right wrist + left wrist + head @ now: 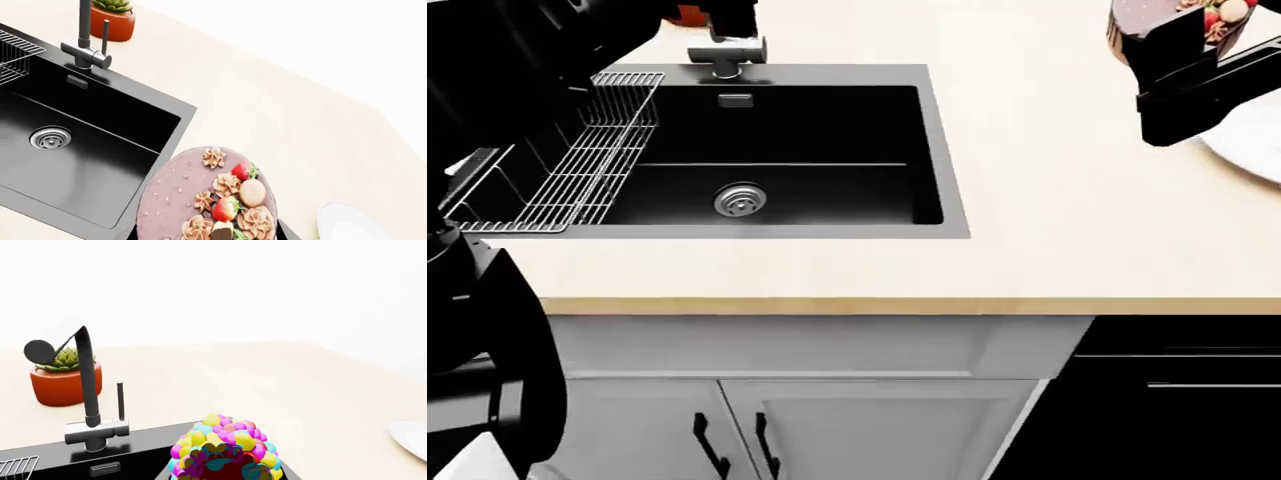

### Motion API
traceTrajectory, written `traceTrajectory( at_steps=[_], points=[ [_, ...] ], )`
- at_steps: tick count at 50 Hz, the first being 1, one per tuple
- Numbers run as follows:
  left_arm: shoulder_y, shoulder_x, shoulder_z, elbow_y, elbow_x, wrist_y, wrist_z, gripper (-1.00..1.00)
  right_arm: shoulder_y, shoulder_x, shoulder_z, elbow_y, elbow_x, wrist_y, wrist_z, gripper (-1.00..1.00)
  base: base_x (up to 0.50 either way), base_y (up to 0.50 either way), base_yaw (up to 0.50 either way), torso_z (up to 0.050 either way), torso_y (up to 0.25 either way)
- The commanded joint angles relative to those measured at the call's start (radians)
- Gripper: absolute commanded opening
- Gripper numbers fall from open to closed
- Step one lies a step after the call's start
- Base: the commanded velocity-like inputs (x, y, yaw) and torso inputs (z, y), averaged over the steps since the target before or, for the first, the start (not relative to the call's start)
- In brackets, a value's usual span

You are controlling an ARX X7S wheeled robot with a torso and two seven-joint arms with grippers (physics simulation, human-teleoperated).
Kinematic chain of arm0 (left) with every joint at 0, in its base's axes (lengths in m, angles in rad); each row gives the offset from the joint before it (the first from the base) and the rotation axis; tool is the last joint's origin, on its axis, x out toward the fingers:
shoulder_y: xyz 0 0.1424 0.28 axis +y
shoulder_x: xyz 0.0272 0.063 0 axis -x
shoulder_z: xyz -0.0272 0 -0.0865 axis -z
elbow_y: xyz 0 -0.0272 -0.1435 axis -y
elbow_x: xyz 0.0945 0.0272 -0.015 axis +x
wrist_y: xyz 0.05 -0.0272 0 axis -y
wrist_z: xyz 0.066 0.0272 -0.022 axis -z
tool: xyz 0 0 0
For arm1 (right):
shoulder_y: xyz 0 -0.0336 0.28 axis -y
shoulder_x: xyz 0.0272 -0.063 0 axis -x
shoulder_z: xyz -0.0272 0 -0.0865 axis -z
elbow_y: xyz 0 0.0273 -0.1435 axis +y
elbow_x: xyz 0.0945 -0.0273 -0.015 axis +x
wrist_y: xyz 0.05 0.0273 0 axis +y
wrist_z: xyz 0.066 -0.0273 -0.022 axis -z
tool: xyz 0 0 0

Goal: Move the dessert items from the plate to the tray.

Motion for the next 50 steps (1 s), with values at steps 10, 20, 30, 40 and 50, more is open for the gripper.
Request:
traceTrajectory(
  at_steps=[10, 20, 30, 40, 50],
  points=[
    [0.004, 0.003, -0.005, -0.003, -0.012, 0.007, -0.004, -1.0, 0.015, -0.002, 0.003, -0.002, -0.034, 0.004, -0.015, -1.0, 0.0, 0.5, 0.0, 0.0, 0.001],
    [-0.004, 0.002, -0.007, -0.001, -0.023, 0.0, -0.011, -1.0, 0.025, -0.002, -0.004, 0.0, -0.028, 0.005, -0.012, -1.0, 0.0, 0.5, 0.0, 0.001, 0.0],
    [-0.005, -0.002, -0.008, 0.0, -0.033, -0.001, -0.019, -1.0, 0.029, 0.001, -0.009, -0.002, -0.025, 0.001, -0.01, -1.0, 0.0, 0.5, 0.0, 0.0, 0.001],
    [-0.003, -0.004, -0.004, 0.001, -0.039, 0.003, -0.024, -1.0, 0.031, 0.004, -0.013, -0.006, -0.023, -0.003, -0.009, -1.0, 0.0, 0.5, 0.0, 0.0, 0.001],
    [-0.003, -0.007, -0.001, -0.002, -0.044, 0.009, -0.026, -1.0, 0.036, 0.003, -0.019, -0.007, -0.018, -0.006, -0.005, -1.0, 0.0, 0.5, 0.0, 0.001, 0.0]
  ],
)
